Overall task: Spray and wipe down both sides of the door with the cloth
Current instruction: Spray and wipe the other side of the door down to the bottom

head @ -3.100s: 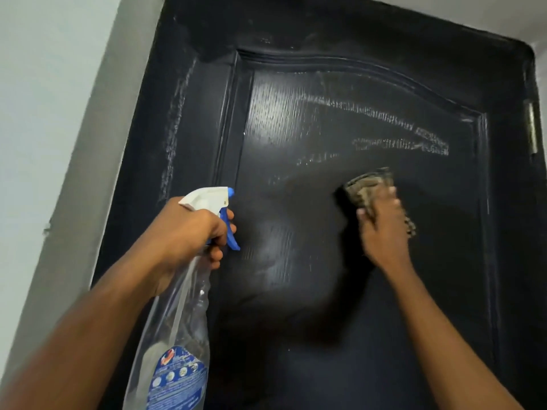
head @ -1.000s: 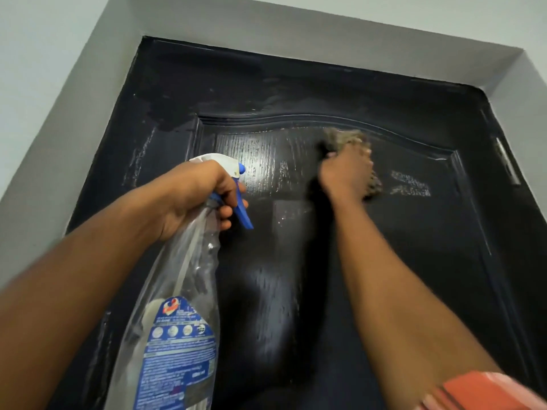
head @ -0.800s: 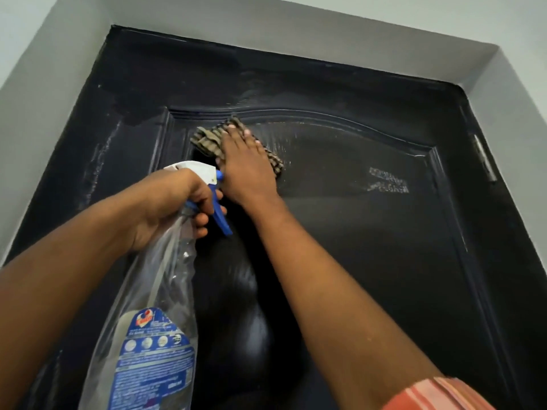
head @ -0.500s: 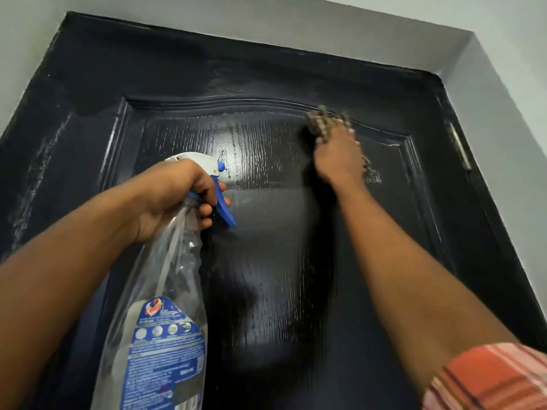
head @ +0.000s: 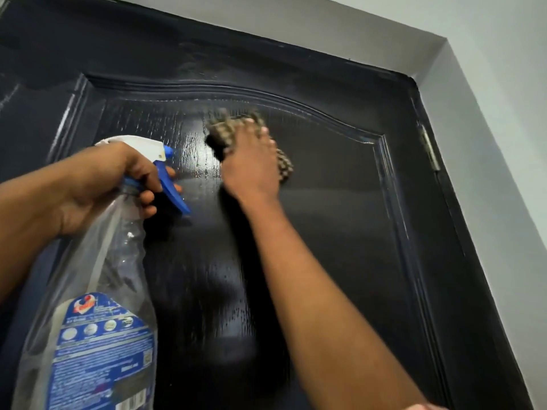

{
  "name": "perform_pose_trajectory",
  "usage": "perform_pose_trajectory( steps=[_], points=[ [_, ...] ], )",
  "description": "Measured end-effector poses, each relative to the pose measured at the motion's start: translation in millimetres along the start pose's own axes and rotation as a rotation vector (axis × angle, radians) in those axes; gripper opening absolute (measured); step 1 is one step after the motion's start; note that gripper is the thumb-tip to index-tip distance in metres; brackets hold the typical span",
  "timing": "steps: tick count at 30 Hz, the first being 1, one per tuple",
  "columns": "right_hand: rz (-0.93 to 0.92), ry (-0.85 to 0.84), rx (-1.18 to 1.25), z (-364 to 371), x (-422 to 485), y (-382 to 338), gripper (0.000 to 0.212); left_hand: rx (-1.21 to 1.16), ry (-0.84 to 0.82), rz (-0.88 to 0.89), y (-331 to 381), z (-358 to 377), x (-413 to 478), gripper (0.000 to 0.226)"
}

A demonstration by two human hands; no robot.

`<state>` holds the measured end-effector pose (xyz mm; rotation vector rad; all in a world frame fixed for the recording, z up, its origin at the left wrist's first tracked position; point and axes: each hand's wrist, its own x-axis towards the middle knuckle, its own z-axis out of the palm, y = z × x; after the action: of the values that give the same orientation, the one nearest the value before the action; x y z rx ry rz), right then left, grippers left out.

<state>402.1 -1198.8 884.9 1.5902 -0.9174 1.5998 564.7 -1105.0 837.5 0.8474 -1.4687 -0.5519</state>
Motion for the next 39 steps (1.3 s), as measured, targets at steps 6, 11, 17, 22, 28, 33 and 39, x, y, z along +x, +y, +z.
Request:
perform_pose_trajectory(
  steps=[6, 11, 17, 22, 28, 33, 39],
  points=[
    [-0.289, -0.121, -0.019, 19.6, -44.9, -44.8, 0.065, 0.272, 0.09, -0.05, 12.4, -42.0, 9.4, 0.032],
    [-0.072, -0.041, 0.02, -12.6, -44.8, 28.8, 0.063, 0.069, -0.032, -0.033, 3.5, -24.1, -1.3, 0.033],
    [0.504, 0.134, -0.006, -60.2, -43.5, 172.8, 0.056, -0.022, -0.062, -0.001, -10.1, -22.7, -13.7, 0.039],
    [0.635, 0.186, -0.01, -48.9, -57.2, 139.7, 0.04, 0.019, -0.076, -0.024, -16.5, -53.9, -25.1, 0.054],
    [0.057, 0.016, 0.068, 17.1, -87.1, -46.5, 0.065, 0.019, -0.031, -0.114, -14.5, -92.4, -19.3, 0.044],
    [-0.335, -0.083, 0.022, 41.2, -124.3, -101.9, 0.06, 0.106, 0.066, -0.009, -50.6, -167.6, 44.8, 0.042],
    [-0.21, -0.088, 0.028, 18.9, -117.6, -28.7, 0.063, 0.102, -0.167, -0.02, -25.1, -86.4, -15.6, 0.044]
  ],
)
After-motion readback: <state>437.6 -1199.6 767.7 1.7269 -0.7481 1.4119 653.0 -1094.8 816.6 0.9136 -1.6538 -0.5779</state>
